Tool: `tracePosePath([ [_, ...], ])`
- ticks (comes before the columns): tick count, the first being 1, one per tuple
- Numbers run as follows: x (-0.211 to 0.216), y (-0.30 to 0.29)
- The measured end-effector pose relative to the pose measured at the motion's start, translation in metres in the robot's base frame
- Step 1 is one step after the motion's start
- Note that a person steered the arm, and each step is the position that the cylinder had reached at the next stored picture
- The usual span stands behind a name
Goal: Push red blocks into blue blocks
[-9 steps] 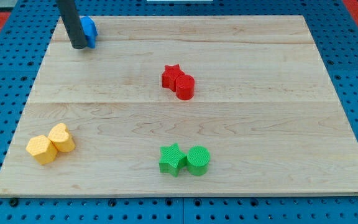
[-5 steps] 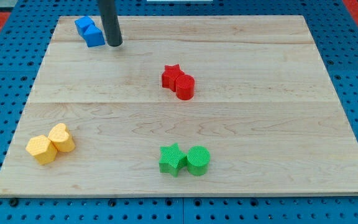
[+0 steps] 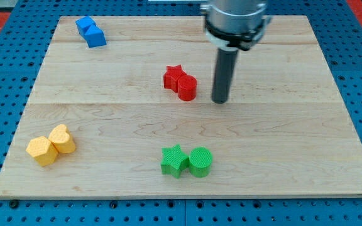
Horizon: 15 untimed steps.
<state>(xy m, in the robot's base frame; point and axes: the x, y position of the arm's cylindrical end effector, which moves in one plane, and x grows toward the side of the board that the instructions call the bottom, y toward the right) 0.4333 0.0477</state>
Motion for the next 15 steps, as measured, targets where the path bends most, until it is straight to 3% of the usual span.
tracePosePath([
  [2, -0.044, -0.083],
  [6, -0.138, -0.099],
  [7, -0.138, -0.183],
  [8, -0.136, -0.189],
  [9, -0.123, -0.103],
  [10, -0.069, -0.043],
  [11, -0.033, -0.08],
  [12, -0.092, -0.166],
  [13, -0.096, -0.239],
  [15, -0.113, -0.239],
])
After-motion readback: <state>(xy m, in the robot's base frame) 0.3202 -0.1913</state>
